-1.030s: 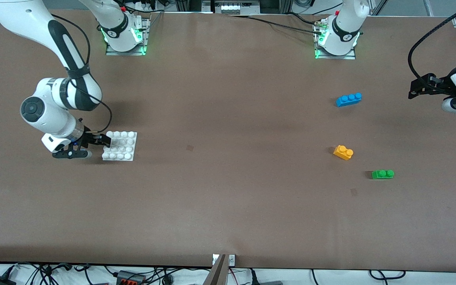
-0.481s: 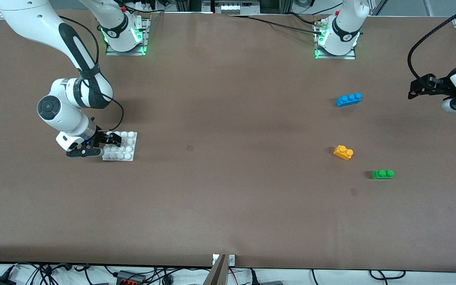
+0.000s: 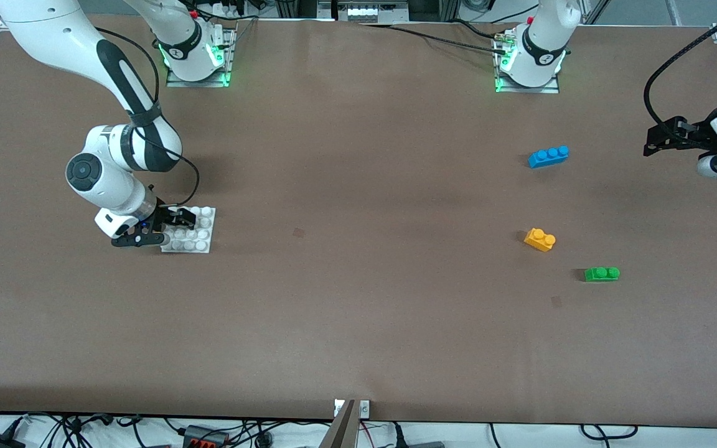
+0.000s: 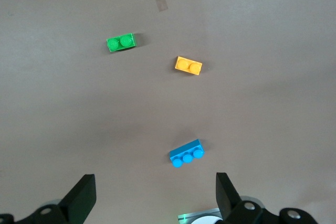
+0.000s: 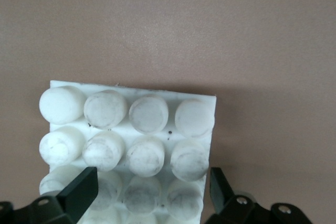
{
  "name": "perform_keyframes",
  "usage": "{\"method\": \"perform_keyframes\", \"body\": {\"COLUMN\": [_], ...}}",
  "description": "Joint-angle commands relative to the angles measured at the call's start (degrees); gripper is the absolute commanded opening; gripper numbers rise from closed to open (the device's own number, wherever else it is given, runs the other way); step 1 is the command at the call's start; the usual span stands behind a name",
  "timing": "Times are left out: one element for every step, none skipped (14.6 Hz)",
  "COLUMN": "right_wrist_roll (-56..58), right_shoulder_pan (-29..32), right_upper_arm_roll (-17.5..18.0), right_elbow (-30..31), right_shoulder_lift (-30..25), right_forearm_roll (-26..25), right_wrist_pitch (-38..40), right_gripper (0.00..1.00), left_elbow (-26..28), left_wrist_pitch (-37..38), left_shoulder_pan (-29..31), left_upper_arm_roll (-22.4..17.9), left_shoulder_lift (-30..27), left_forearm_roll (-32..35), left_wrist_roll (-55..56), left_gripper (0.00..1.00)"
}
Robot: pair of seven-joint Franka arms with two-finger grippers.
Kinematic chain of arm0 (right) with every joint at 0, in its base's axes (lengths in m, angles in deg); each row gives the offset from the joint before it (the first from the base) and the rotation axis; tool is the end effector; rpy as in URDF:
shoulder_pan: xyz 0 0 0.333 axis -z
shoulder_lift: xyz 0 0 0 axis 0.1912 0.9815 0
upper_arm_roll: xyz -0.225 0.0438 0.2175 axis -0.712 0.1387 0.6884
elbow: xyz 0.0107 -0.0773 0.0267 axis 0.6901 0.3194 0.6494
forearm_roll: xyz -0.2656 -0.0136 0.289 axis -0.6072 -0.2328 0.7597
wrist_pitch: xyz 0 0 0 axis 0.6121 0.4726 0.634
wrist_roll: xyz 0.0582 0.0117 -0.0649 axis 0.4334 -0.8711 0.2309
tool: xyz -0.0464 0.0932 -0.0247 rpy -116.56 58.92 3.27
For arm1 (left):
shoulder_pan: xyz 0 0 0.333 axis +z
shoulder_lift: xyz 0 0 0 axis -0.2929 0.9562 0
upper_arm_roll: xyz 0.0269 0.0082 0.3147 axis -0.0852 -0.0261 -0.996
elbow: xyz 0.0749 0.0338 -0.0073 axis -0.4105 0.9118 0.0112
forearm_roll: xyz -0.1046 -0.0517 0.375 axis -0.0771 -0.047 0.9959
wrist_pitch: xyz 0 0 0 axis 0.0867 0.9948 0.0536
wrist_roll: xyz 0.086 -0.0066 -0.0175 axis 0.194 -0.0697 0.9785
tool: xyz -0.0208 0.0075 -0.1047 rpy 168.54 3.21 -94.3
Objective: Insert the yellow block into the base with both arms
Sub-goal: 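Lower the right gripper onto the white base plate and grasp it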
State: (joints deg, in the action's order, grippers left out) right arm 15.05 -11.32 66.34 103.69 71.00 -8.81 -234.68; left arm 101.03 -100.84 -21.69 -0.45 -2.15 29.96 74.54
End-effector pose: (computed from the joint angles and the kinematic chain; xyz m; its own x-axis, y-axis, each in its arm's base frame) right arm 0.5533 0.0300 0.1853 0.9968 0.0800 0.0094 0.0802 -0.9963 -0.0292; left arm 0.5573 0.0288 0.5826 0.9679 -0.2023 -0.1489 -0.2015 -0.9793 0.0202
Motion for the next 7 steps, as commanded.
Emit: {"method": "perform_keyframes", "body": {"right_wrist_roll": [0.8,0.8,0.8,0.8,0.8,0.8,0.8], "right_shoulder_pan": [0.38,0.38,0.38,0.38,0.38,0.2,0.2], "right_upper_arm_roll": [0.46,0.46,0.46,0.46,0.46,0.46,0.46], "right_elbow": [0.5,0.5,0.5,0.41,0.41,0.41,0.41], "right_shoulder_lift": [1.08,1.16,1.17,1.17,1.17,1.17,1.25], "right_forearm_roll": [0.84,0.84,0.84,0.84,0.76,0.76,0.84], "right_wrist_pitch": [-0.86,-0.77,-0.77,-0.77,-0.85,-0.77,-0.77], "right_gripper": [0.67,0.63,0.63,0.63,0.63,0.62,0.6], "left_elbow": [-1.87,-1.87,-1.87,-1.78,-1.78,-1.87,-1.87], "left_wrist_pitch": [0.8,0.8,0.8,0.8,0.8,0.8,0.8], "left_shoulder_pan": [0.0,0.0,0.0,0.0,0.0,0.0,0.0], "left_upper_arm_roll": [-0.49,-0.49,-0.49,-0.49,-0.49,-0.4,-0.49], "left_shoulder_lift": [0.99,0.99,0.99,0.99,0.99,0.99,0.99], "left_forearm_roll": [-1.27,-1.27,-1.27,-1.27,-1.27,-1.27,-1.27], "left_wrist_roll": [-0.09,-0.1,-0.1,-0.1,-0.01,-0.01,-0.01], "left_gripper": [1.0,1.0,1.0,1.0,1.0,1.0,1.0]}}
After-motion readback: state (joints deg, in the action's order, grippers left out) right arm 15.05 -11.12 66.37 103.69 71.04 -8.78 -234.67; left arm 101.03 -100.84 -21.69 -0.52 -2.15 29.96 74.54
